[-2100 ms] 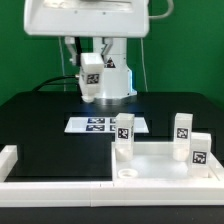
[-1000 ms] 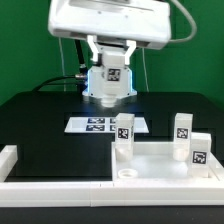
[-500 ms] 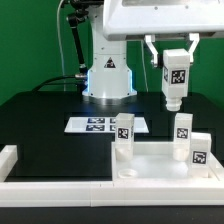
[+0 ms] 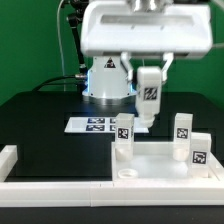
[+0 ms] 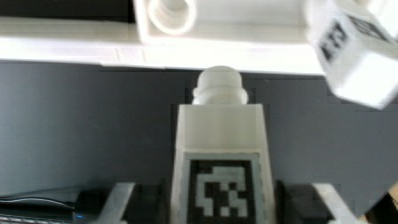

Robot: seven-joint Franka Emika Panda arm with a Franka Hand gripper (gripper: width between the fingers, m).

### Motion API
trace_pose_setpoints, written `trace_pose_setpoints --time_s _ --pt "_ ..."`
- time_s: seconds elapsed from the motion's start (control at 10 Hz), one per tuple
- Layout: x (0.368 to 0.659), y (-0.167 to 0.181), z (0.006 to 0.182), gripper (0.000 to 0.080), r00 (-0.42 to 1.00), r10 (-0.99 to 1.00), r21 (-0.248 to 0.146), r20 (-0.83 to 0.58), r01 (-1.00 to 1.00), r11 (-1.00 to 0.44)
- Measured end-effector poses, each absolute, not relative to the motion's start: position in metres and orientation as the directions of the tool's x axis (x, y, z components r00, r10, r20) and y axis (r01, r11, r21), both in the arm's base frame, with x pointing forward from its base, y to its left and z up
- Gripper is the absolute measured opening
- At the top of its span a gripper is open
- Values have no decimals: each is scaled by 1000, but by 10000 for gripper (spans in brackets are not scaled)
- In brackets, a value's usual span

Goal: Assemble square table

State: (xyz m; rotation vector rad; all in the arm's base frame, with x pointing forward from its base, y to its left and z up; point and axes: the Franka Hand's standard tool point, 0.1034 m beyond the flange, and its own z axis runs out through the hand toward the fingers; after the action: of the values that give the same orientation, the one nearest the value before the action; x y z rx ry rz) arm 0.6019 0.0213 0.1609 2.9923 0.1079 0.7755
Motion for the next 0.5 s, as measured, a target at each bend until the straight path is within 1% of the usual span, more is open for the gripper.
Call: trace_pose_setpoints --time_s 0.1,0.2,0.3,0.4,0.5 --pt "600 10 155 287 868 81 74 490 52 -996" --pt "596 -1 147 287 866 64 74 496 31 -997" --pt "594 -5 141 287 867 52 68 496 21 -997" --pt "593 -10 135 287 866 44 71 499 10 -997" --pt "592 -12 125 287 869 37 70 494 3 -998"
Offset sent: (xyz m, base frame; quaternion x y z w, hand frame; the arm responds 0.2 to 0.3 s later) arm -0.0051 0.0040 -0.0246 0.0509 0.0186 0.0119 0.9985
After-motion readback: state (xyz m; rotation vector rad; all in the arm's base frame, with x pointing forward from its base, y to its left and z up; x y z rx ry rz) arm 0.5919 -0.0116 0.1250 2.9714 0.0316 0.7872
